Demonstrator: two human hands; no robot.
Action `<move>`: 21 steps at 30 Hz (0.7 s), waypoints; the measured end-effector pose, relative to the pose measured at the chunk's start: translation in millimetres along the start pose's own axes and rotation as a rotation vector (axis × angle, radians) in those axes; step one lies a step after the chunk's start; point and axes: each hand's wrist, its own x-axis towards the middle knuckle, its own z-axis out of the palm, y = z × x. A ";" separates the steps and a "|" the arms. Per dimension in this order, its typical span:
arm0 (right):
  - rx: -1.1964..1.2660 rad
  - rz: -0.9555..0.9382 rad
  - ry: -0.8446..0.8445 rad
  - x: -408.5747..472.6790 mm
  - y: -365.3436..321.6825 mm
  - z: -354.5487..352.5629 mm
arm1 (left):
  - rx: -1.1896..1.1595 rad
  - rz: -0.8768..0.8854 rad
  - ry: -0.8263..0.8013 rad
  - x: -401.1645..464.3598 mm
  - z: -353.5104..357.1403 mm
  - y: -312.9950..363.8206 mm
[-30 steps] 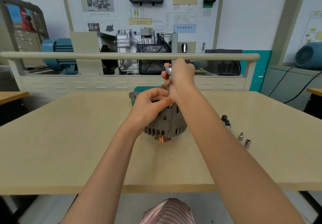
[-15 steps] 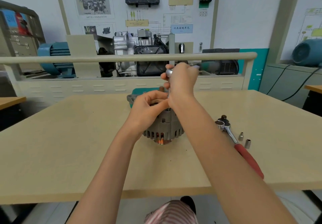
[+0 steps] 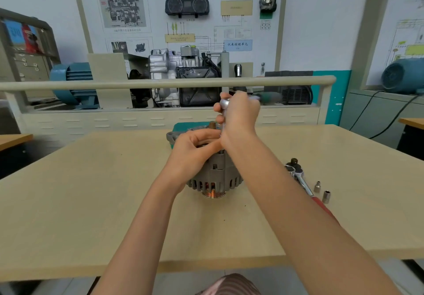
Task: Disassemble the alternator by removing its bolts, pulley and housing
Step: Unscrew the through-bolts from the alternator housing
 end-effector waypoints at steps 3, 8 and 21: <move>-0.003 -0.063 0.031 -2.8 3.4 5.9 | 0.015 -0.002 -0.006 1.3 -1.6 -0.8; -0.220 0.342 -0.357 11.9 -16.8 0.0 | 0.027 -0.045 -0.069 1.9 -5.8 1.7; -0.110 -0.081 0.072 -3.2 2.5 4.5 | 0.059 -0.056 -0.002 4.1 -3.5 -0.1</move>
